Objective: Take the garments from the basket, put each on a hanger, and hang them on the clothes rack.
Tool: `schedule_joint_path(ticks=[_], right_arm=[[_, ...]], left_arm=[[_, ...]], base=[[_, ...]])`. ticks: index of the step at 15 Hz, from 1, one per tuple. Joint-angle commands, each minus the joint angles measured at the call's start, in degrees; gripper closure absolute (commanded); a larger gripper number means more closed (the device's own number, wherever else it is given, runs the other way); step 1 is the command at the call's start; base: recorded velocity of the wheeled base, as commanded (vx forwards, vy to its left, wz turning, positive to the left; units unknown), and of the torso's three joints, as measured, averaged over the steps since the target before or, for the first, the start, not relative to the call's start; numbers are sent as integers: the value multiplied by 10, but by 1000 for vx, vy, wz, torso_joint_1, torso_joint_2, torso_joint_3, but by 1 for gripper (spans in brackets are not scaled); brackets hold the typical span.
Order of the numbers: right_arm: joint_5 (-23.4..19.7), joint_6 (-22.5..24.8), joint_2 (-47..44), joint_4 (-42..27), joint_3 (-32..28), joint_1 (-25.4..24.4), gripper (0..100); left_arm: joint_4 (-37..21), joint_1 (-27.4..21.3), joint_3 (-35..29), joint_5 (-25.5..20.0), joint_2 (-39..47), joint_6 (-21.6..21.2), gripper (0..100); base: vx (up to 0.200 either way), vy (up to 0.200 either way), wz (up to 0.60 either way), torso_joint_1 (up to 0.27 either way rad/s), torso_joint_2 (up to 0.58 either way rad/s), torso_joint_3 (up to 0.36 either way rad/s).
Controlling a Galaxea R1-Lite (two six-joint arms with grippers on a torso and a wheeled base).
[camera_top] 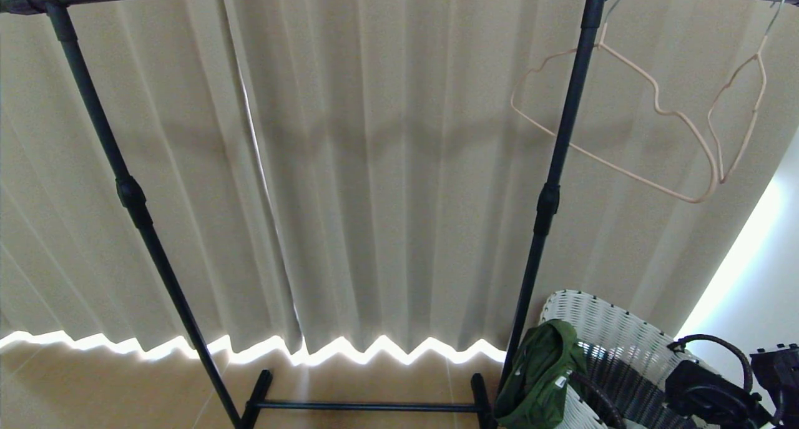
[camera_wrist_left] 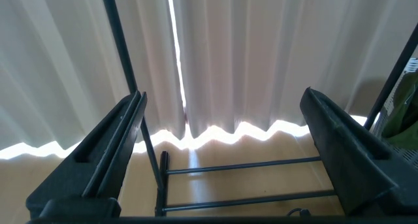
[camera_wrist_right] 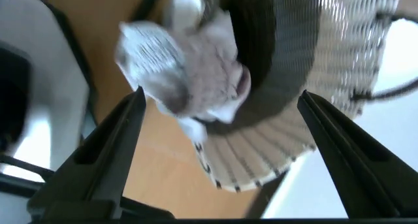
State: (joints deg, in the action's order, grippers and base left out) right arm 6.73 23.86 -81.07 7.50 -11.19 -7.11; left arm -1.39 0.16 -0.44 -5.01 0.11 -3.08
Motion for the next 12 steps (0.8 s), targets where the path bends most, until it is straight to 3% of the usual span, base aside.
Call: schedule_joint_path(ticks=[1,8,12], right_arm=[[24,0,-70,9,-6,-1,0],[28,-1,-166,97,6,2,0],[28,-1,-177,112,5,9,0]], left_arm=[[0,0,0,0,0,0,0],[0,0,0,3,0,3,0],[0,0,0,3,0,3,0]], base=[[0,0,0,0,0,0],[0,0,0,0,0,0],[0,0,0,0,0,0]])
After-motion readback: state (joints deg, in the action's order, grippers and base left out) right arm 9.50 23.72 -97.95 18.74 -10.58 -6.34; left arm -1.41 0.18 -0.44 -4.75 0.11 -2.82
